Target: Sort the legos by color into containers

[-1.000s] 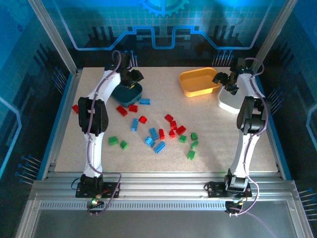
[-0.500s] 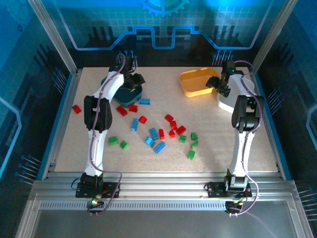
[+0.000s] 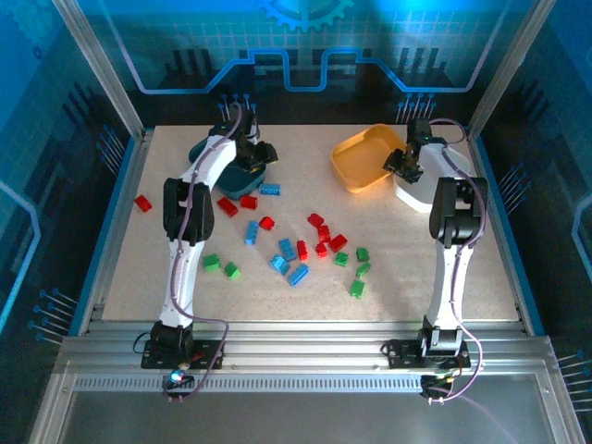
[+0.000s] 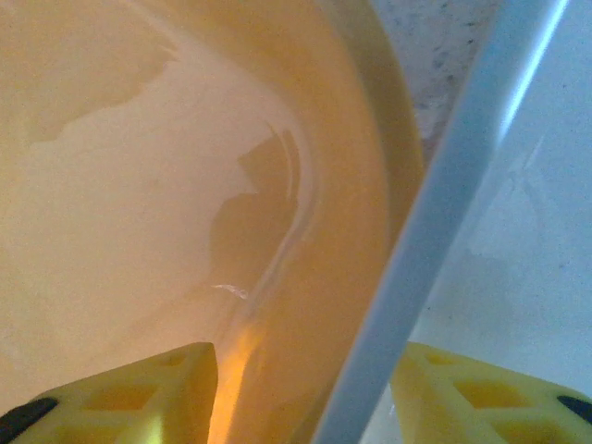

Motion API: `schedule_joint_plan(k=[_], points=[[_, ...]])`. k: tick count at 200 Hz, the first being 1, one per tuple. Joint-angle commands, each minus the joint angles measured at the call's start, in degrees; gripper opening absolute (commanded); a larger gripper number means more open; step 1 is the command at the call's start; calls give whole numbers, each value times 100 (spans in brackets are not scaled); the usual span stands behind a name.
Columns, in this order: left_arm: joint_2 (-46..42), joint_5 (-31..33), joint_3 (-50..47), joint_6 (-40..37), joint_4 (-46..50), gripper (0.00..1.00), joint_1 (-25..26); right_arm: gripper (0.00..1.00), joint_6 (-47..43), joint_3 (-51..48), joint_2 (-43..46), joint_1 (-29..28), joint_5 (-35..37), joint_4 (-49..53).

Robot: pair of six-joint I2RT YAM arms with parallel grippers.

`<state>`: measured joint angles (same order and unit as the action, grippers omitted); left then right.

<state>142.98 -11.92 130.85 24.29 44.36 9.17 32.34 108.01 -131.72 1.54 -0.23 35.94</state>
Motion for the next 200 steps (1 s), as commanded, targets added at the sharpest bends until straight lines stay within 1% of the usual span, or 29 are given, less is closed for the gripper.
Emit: schedule_joint_plan(k=[1, 19, 58, 81, 97, 111, 123, 138, 154, 165, 169, 177, 191, 200], points=[[111, -254, 348, -527, 72, 56, 169, 50, -101, 22, 79, -239, -20, 42], [125, -238, 380, -781, 91, 55, 259, 47, -183, 74, 84, -375, 52, 45], [102, -237, 372, -1275, 51, 50, 527, 46, -395, 114, 156, -707, 122, -42], [77, -259, 362, -1543, -47, 51, 731, 46, -626, 315, 63, -958, 62, -70], [48, -141, 330, -1718, -109, 52, 881, 46, -763, 476, -56, -1137, -84, -109], [-49, -82, 154, -1863, -235, 52, 984, 46, -849, 514, -108, -1258, -199, -181], [-165, 27, -33, -1982, -327, 50, 1046, 46, -923, 520, -104, -1337, -207, -219], [-360, 137, -309, -2037, -449, 49, 1045, 47, -982, 504, -57, -1380, -189, -237], [-639, 344, -632, -2056, -589, 54, 1030, 49, -1001, 454, 34, -1378, -163, -246], [-842, 512, -795, -2001, -645, 59, 1004, 51, -1051, 410, 111, -1376, -136, -246], [-917, 565, -839, -1961, -636, 64, 988, 52, -1060, 390, 135, -1377, -127, -241], [-1061, 652, -897, -1810, -614, 69, 950, 54, -1099, 331, 199, -1367, -133, -245], [-1318, 675, -931, -1473, -534, 71, 850, 55, -1136, 195, 323, -1370, -153, -301], [-1517, 658, -1010, -1195, -533, 75, 780, 56, -1169, 138, 381, -1368, -158, -328]])
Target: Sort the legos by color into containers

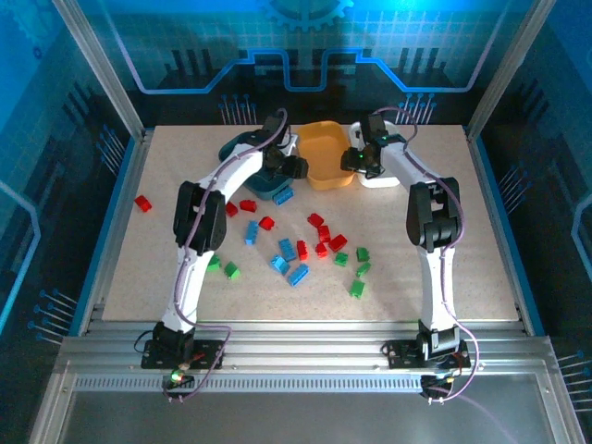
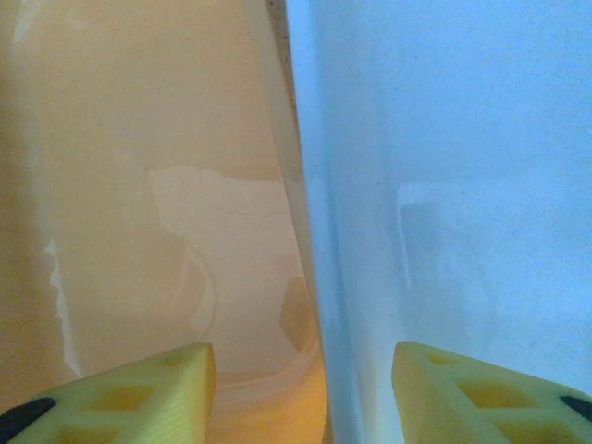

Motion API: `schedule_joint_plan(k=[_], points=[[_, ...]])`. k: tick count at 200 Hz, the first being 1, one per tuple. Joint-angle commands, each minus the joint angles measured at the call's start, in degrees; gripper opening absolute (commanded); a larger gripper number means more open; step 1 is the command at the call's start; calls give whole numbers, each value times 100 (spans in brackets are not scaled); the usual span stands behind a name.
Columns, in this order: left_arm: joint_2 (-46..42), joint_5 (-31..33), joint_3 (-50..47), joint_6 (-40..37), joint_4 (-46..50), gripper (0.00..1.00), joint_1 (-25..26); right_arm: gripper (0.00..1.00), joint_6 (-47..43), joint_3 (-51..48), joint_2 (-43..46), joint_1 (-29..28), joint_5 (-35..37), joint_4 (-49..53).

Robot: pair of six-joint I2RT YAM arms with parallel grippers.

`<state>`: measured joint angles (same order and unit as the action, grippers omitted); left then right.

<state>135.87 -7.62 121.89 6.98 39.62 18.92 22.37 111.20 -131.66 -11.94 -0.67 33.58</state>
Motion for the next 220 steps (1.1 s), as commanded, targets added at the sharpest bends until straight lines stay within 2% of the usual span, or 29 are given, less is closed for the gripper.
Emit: schedule_joint_plan(k=[1, 24, 42, 77, 110, 144, 159, 185, 220], points=[[-829, 231, -122, 565, -59, 75, -204, 56, -172, -188, 381, -19, -112, -90], [-1281, 472, -410, 1263, 125, 74, -376, 59, -277, -163, 389, -2, -118, -41], [-1584, 644, -995, 1945, 163, 73, -622, 59, -322, -61, 310, 34, -128, 49], [-1627, 480, -1805, 2657, 90, 65, -1077, 56, -312, 108, 149, 76, -255, 125], [-1467, 657, -1907, 2818, 155, 63, -1092, 51, -312, 38, 155, 34, -259, 101], [-1131, 762, -1662, 3035, 296, 57, -1076, 51, -279, -194, 270, 22, -267, 2], [-957, 763, -1574, 3038, 275, 51, -1074, 49, -277, -288, 315, 23, -259, -40], [-652, 894, -1269, 2693, 456, 36, -1049, 45, -336, -310, 301, 47, -307, -40], [-524, 1280, -1091, 2146, 580, 30, -1030, 35, -241, -365, 280, 71, -406, -79]])
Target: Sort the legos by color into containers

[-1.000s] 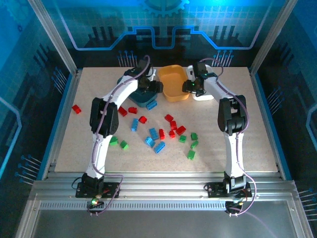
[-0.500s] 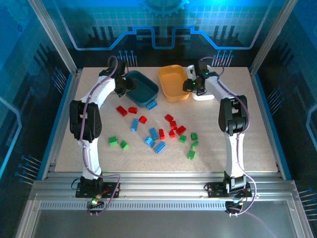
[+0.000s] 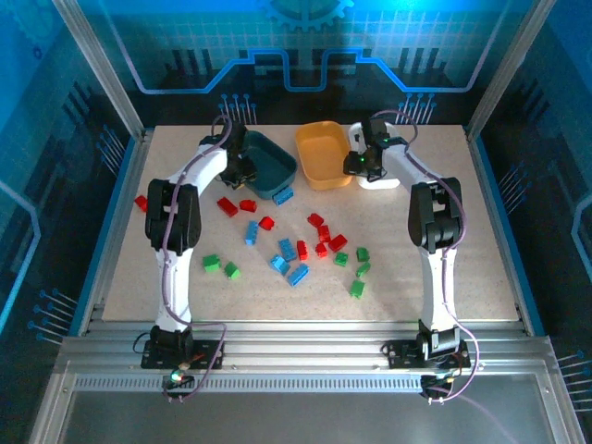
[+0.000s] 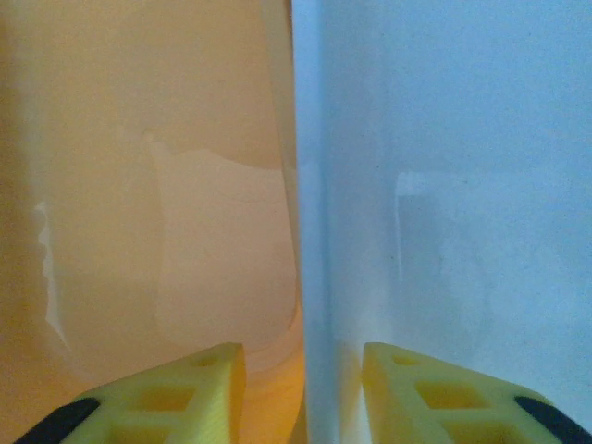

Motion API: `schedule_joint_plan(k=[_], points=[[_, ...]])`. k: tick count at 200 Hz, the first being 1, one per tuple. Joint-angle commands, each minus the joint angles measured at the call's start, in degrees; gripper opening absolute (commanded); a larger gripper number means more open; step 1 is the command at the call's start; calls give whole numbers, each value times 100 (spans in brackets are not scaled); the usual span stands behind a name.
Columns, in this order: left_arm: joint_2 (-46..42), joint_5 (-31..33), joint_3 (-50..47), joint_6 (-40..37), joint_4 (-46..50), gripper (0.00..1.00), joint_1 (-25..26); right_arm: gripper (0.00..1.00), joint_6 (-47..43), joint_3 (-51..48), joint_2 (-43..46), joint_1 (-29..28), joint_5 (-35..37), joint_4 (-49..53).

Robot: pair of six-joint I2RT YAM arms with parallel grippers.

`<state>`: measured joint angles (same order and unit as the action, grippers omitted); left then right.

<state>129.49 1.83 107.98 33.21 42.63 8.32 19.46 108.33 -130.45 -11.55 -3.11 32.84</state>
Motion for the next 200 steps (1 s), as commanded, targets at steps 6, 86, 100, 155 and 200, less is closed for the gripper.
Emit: schedule_joint_plan(k=[6, 86, 100, 155, 200], points=[[162, 353, 404, -561, 315, 29, 30, 35, 109, -90, 165, 28, -124, -8], [845, 951, 1733, -2134, 732, 16, 188, 22, 973, -487, 417, -204, 679, 126], [913, 892, 1813, -2286, 644, 16, 192, 22, 1176, -659, 538, -266, 831, 126], [1477, 901, 2706, -2906, 634, 16, 345, 21, 1903, -1233, 1032, -499, 1479, 126], [1759, 856, 3060, -3227, 668, 21, 476, 23, 2362, -1339, 1046, -679, 1577, 2]])
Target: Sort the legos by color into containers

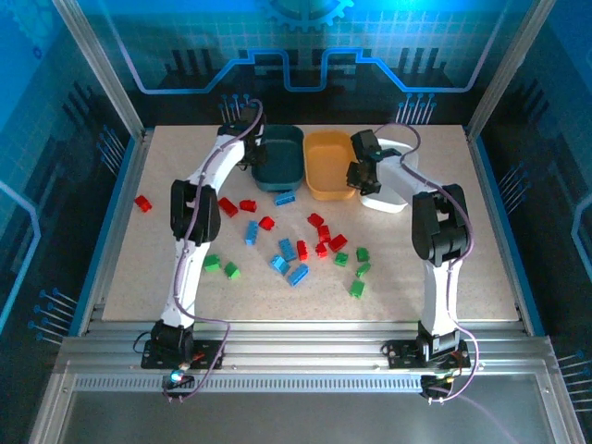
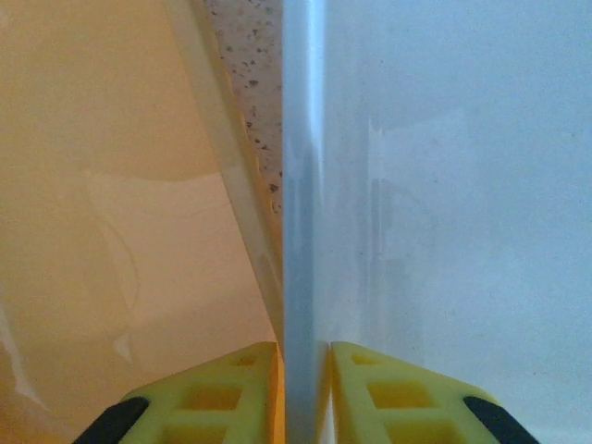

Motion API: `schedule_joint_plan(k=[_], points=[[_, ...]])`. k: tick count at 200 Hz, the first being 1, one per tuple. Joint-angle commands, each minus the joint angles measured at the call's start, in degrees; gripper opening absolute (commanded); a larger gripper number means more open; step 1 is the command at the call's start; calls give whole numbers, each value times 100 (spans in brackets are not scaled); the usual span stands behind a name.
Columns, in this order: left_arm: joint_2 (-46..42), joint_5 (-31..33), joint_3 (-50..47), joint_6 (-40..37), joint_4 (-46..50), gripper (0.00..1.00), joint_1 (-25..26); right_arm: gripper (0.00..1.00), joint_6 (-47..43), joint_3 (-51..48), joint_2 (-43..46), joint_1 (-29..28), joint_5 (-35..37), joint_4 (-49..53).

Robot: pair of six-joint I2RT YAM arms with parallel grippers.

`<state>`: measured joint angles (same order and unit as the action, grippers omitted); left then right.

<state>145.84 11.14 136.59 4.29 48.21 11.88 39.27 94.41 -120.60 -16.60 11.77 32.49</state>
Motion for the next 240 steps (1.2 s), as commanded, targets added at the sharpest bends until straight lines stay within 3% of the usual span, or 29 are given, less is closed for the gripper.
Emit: schedule_joint_plan(k=[1, 11, 42, 64, 100, 125, 164, 203, 240], points=[[127, -76, 195, -334, 110, 21, 121, 23, 385, 61, 57, -180, 89, 38], [129, -57, 168, -358, 119, 22, 121, 28, 379, 110, 36, -194, 48, 37], [78, 64, -24, -495, 137, 22, 88, 57, -163, -36, 344, -122, -47, -5], [-49, -9, -238, -486, 85, 18, 34, 66, -799, -32, 561, 30, -27, 179], [-339, -134, -671, -430, -62, 20, 34, 67, -1183, -259, 906, 742, -458, 73], [-397, -112, -748, -386, -66, 37, 34, 59, -1312, 226, 518, 1238, -767, 321], [-505, -127, -757, -256, -2, 59, 29, 48, -1479, 1550, -646, 1458, -860, 855], [-767, -171, -1005, -3, 10, 61, -6, 51, -1563, 3121, -1838, 1552, -949, 1413], [-1477, -333, -1964, 448, -296, 62, -71, 59, -1645, 4019, -2514, 1576, -1363, 1489]])
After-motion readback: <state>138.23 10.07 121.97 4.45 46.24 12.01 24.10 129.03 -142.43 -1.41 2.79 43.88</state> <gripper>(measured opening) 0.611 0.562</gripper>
